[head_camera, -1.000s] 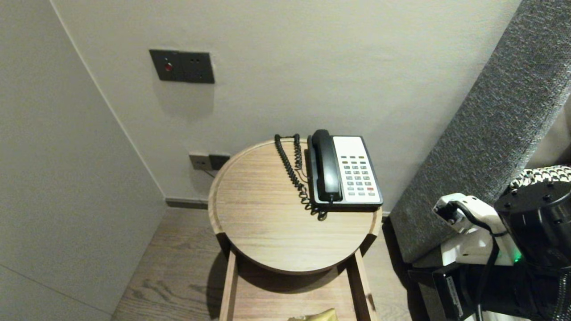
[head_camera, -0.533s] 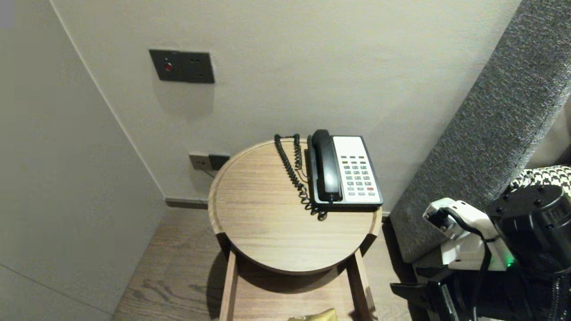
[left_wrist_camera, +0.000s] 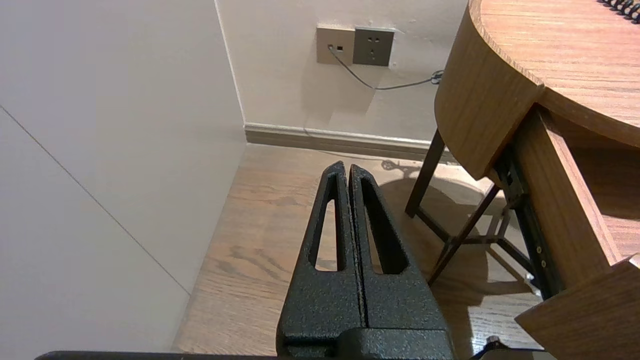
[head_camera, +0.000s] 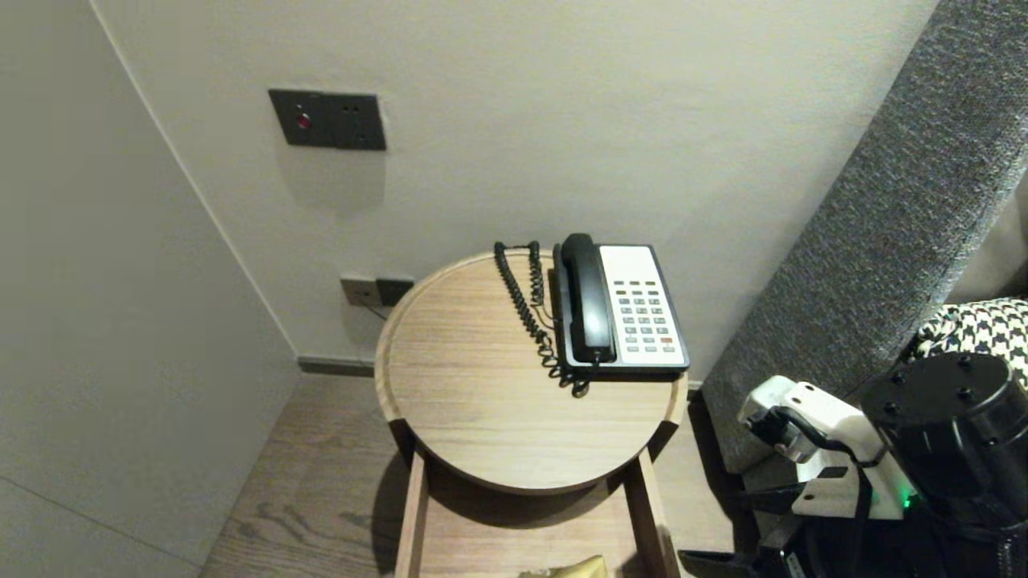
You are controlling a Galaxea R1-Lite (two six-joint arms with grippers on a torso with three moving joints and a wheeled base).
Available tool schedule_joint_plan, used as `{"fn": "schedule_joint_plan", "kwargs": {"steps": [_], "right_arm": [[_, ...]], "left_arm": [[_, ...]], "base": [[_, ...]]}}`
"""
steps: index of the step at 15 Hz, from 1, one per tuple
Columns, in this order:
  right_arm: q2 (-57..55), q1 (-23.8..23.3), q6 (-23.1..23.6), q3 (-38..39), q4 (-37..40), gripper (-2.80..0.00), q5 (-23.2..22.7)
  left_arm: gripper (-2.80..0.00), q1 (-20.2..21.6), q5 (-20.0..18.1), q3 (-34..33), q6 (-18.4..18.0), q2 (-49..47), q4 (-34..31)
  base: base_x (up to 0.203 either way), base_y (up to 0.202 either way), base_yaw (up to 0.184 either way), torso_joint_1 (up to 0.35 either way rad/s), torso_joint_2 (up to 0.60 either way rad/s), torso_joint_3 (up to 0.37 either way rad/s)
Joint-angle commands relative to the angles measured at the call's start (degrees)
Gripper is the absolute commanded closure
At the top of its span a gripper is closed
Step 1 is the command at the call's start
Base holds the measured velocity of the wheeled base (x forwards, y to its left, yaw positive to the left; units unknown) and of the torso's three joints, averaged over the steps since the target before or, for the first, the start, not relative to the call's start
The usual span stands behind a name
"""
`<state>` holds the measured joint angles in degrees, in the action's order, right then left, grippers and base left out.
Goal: Take the tissue out of the drawer one by one and place them on the table
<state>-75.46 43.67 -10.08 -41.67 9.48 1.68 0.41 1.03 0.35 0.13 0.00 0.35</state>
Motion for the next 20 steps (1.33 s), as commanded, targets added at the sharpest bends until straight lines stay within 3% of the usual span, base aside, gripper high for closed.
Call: {"fn": "schedule_joint_plan", "kwargs": {"steps": [1, 5, 8, 13, 20], "right_arm": [[-0.25, 2.71, 2.21, 0.33, -0.8, -2.8, 0.21], [-0.21, 6.41, 7.93, 0.85, -2.41, -2.8, 0.18], [-1.14, 6.98, 14.86, 2.03, -2.59, -2.8, 0.07], [-6.45, 8.45, 16.5, 3.61, -10.98, -2.8, -2.21], [-7.7, 7.74, 17.55, 1.24, -11.68, -2.8, -2.21]], "left_arm": [[0.0, 0.02, 0.03, 0.0, 0.04, 0.09, 0.07], [0.0, 0.02, 0.03, 0.0, 0.04, 0.09, 0.0], [0.0, 0.02, 0.03, 0.0, 0.04, 0.09, 0.08], [0.0, 0.02, 0.03, 0.0, 0.04, 0.09, 0.09], [0.0, 0.02, 0.03, 0.0, 0.04, 0.09, 0.0]], "base": [[0.0, 0.0, 0.0, 0.0, 0.0, 0.0], [0.0, 0.0, 0.0, 0.0, 0.0, 0.0], [0.0, 0.0, 0.0, 0.0, 0.0, 0.0], [0.0, 0.0, 0.0, 0.0, 0.0, 0.0], [0.0, 0.0, 0.0, 0.0, 0.0, 0.0]]}}
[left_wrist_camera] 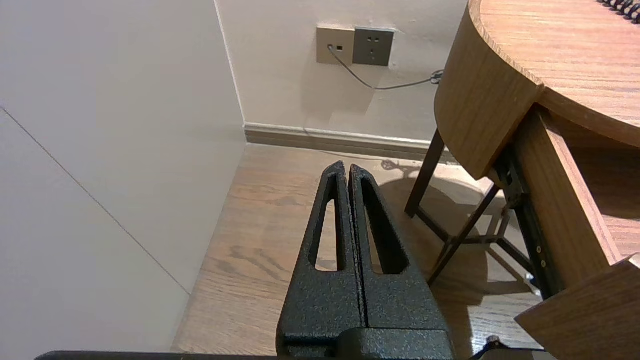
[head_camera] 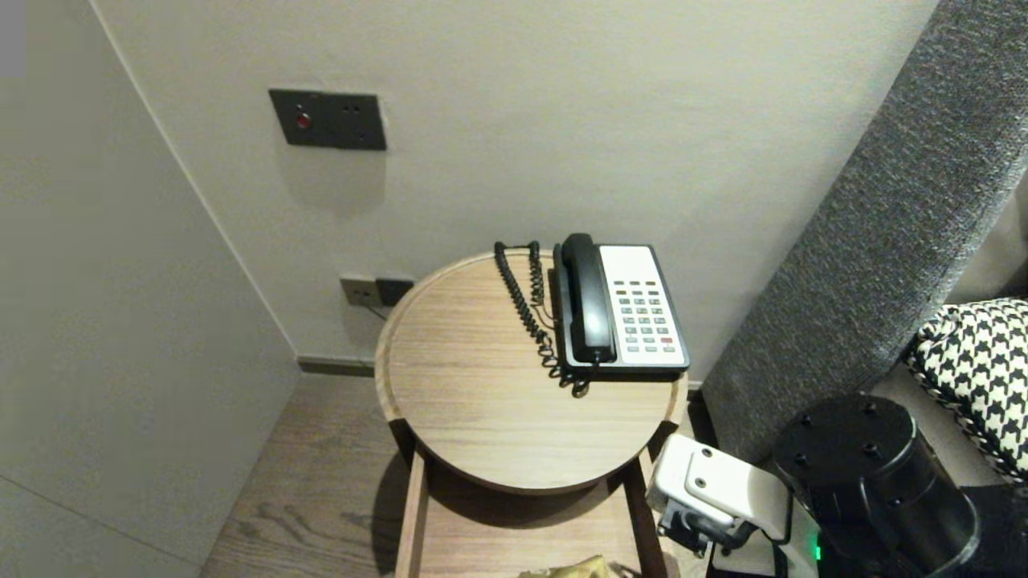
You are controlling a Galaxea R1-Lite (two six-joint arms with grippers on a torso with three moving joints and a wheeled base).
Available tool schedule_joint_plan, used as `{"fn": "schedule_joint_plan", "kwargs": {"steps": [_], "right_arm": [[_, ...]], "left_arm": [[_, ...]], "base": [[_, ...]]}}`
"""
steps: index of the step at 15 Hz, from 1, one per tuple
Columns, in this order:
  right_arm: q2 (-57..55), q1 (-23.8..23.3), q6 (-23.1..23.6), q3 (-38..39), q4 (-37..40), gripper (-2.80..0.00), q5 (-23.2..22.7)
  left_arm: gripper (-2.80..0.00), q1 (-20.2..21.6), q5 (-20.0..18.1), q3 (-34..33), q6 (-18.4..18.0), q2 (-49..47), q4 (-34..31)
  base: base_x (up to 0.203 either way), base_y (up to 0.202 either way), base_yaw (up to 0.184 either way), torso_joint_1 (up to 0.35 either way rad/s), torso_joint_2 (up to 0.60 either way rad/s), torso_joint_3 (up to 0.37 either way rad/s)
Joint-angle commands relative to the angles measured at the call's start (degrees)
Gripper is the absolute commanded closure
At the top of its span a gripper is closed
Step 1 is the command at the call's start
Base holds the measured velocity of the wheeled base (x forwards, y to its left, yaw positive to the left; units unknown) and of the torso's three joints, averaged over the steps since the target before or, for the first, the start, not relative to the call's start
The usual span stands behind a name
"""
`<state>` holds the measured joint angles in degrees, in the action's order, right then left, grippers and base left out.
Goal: Take the tissue out of the drawer one by one and place them on the table
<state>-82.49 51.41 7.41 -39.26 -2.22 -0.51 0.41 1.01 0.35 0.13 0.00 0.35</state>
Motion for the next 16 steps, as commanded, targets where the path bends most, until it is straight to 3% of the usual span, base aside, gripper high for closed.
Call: {"fn": "schedule_joint_plan", "kwargs": {"steps": [1, 16], "right_arm": [[-1.0, 0.01, 0.06, -1.86, 0.02, -2.8, -0.02], [-1.94, -1.31, 1.46, 0.31, 0.02, -2.8, -2.61]], "left_arm": [[0.0, 0.02, 0.04, 0.0, 0.04, 0.09, 0.0], [0.0, 0.02, 0.04, 0.0, 0.04, 0.09, 0.04]], "base": [[0.0, 0.0, 0.0, 0.0, 0.0, 0.0], [0.0, 0.0, 0.0, 0.0, 0.0, 0.0]]}}
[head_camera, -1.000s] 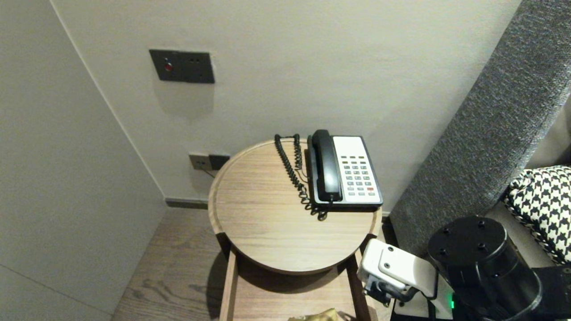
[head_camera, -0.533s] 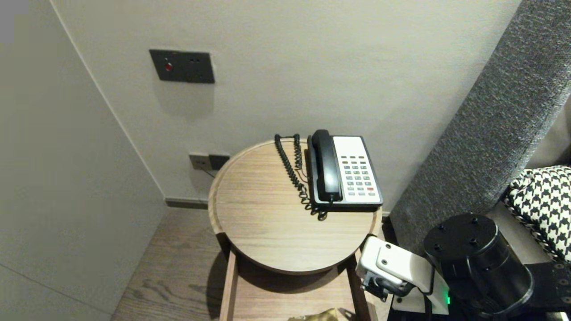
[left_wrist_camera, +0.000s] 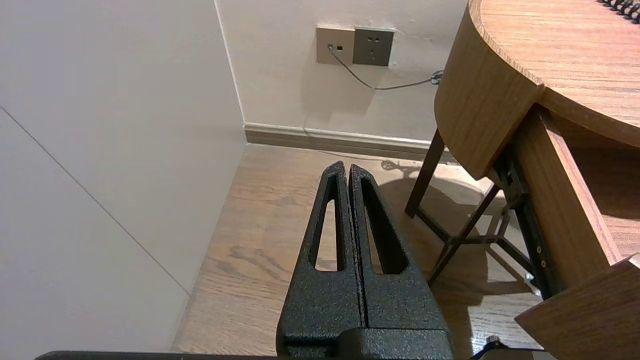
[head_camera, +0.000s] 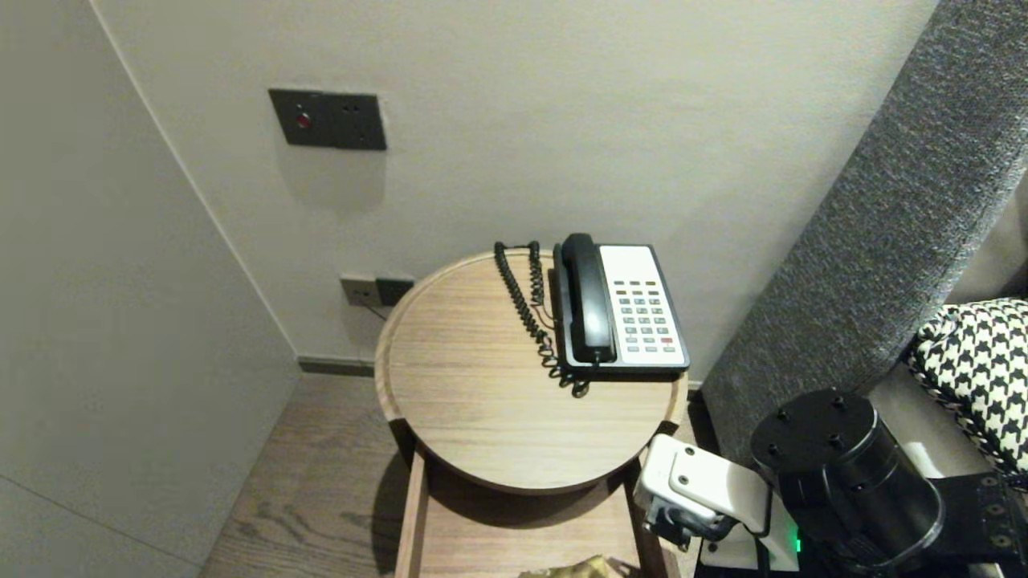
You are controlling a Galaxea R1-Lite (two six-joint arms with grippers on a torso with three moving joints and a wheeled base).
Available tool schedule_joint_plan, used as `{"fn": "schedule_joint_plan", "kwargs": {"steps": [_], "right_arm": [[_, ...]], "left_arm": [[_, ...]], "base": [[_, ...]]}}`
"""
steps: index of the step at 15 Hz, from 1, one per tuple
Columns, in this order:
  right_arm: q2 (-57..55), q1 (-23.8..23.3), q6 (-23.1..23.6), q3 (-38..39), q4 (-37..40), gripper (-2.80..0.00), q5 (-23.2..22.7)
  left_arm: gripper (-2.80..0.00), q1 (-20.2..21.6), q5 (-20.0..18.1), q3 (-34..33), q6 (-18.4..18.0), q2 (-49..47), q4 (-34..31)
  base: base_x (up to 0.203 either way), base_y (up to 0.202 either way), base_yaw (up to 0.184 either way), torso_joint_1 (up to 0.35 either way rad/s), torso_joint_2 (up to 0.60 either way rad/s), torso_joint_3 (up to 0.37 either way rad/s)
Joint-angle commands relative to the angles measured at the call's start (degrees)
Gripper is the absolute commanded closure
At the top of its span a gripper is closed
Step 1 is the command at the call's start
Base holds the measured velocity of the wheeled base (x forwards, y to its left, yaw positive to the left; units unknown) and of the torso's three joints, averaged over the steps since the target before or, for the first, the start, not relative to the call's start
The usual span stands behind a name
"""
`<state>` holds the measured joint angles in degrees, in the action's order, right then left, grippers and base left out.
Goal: Take the tissue out of the drawer one by one and place them on the table
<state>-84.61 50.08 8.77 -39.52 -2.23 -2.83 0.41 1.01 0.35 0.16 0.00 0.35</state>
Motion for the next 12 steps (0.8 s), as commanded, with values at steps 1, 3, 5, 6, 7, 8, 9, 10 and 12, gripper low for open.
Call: {"fn": "schedule_joint_plan", "kwargs": {"steps": [1, 3, 5, 6, 7, 8, 9, 10, 12], "right_arm": [[0.22, -0.03, 0.18, 1.37, 0.03, -2.8, -0.33], [0.15, -0.07, 0.2, 2.6, -0.05, -2.8, -0.33], [-0.24, 0.11, 0.2, 2.74, -0.37, -2.8, -0.54], [-0.71, 0.18, 0.2, 2.72, -2.38, -2.8, -0.94], [-1.2, 0.23, 0.2, 2.88, -4.41, -2.8, -1.62], [-2.18, 0.35, 0.26, 3.17, -6.75, -2.8, -2.31], [-2.68, 0.65, 0.35, 3.37, -8.31, -2.8, -2.6], [-3.19, 0.89, 0.52, 3.1, -8.55, -2.8, -2.72], [-5.54, 1.7, 1.3, 2.54, -8.72, -2.8, -3.77]], "left_arm": [[0.0, 0.02, 0.04, 0.0, 0.02, 0.09, 0.03], [0.0, 0.02, 0.04, 0.0, 0.02, 0.09, 0.09], [0.0, 0.02, 0.04, 0.0, 0.02, 0.09, 0.04], [0.0, 0.02, 0.04, 0.0, 0.02, 0.09, 0.0], [0.0, 0.02, 0.04, 0.0, 0.02, 0.09, 0.07], [0.0, 0.02, 0.04, 0.0, 0.02, 0.09, 0.02], [0.0, 0.02, 0.04, 0.0, 0.02, 0.09, 0.0], [0.0, 0.02, 0.04, 0.0, 0.02, 0.09, 0.09], [0.0, 0.02, 0.04, 0.0, -0.07, 0.09, 0.0]], "base": [[0.0, 0.0, 0.0, 0.0, 0.0, 0.0], [0.0, 0.0, 0.0, 0.0, 0.0, 0.0], [0.0, 0.0, 0.0, 0.0, 0.0, 0.0], [0.0, 0.0, 0.0, 0.0, 0.0, 0.0], [0.0, 0.0, 0.0, 0.0, 0.0, 0.0], [0.0, 0.0, 0.0, 0.0, 0.0, 0.0], [0.0, 0.0, 0.0, 0.0, 0.0, 0.0], [0.0, 0.0, 0.0, 0.0, 0.0, 0.0], [0.0, 0.0, 0.0, 0.0, 0.0, 0.0]]}}
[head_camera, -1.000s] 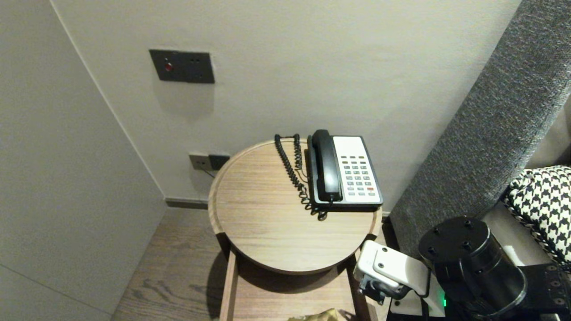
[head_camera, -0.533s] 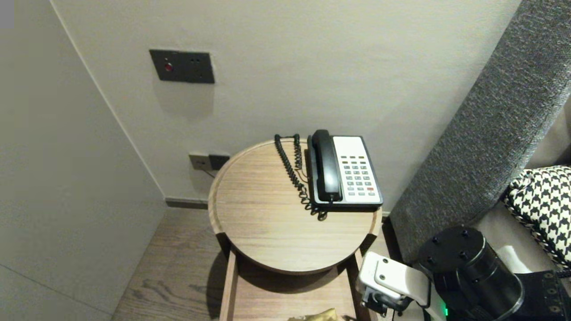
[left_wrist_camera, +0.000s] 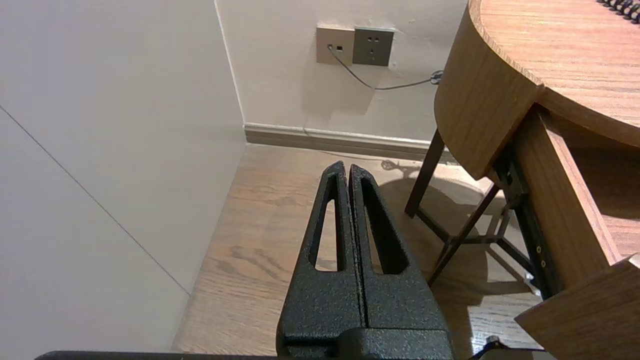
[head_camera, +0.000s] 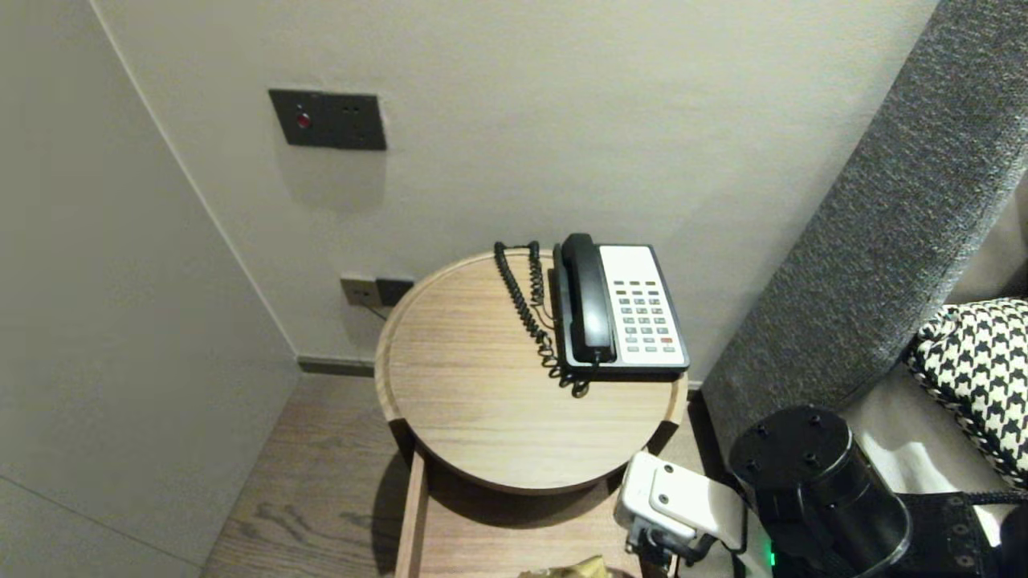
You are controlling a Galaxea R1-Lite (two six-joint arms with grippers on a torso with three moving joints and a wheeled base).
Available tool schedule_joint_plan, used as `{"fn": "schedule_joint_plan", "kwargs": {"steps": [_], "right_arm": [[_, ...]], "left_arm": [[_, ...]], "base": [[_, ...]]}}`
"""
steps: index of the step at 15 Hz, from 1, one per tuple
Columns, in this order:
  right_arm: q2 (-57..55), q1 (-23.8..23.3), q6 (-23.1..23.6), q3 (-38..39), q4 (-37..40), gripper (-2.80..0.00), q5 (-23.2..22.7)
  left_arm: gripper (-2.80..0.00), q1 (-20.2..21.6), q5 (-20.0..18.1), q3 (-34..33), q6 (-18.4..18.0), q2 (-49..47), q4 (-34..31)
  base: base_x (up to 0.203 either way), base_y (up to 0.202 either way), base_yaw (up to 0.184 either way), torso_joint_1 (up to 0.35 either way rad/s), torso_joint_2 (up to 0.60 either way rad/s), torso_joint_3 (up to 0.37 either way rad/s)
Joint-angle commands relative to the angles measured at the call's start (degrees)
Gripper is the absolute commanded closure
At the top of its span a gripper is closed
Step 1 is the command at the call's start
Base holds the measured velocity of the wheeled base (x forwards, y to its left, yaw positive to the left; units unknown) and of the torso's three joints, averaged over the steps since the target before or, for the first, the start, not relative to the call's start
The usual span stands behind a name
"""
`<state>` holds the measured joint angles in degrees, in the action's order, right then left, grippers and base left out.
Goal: Take the tissue out of the drawer one by one and place them on the table
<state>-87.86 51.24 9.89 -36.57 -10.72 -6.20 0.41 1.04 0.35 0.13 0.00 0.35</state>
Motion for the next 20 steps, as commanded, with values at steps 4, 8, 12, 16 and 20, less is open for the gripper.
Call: {"fn": "schedule_joint_plan", "kwargs": {"steps": [4, 8, 12, 16, 20], "right_arm": [[-4.59, 4.02, 0.48, -1.03, -2.17, -2.8, -1.09], [-6.09, 5.89, 0.31, 0.53, -2.2, -2.8, -1.33], [-8.71, 5.8, 0.31, 1.82, -4.05, -2.8, -1.36], [-10.23, 5.8, 0.4, 3.26, -8.62, -2.8, -1.89], [-12.07, 5.74, 0.48, 3.37, -8.79, -2.8, -1.92]], "left_arm": [[0.0, 0.02, 0.02, 0.0, -0.04, 0.09, 0.0], [0.0, 0.02, 0.02, 0.0, 0.04, 0.09, 0.0], [0.0, 0.02, 0.02, 0.0, 0.04, 0.09, 0.03], [0.0, 0.02, 0.02, 0.0, 0.04, 0.09, 0.0], [0.0, 0.02, 0.02, 0.0, 0.04, 0.09, 0.0]], "base": [[0.0, 0.0, 0.0, 0.0, 0.0, 0.0], [0.0, 0.0, 0.0, 0.0, 0.0, 0.0], [0.0, 0.0, 0.0, 0.0, 0.0, 0.0], [0.0, 0.0, 0.0, 0.0, 0.0, 0.0], [0.0, 0.0, 0.0, 0.0, 0.0, 0.0]]}}
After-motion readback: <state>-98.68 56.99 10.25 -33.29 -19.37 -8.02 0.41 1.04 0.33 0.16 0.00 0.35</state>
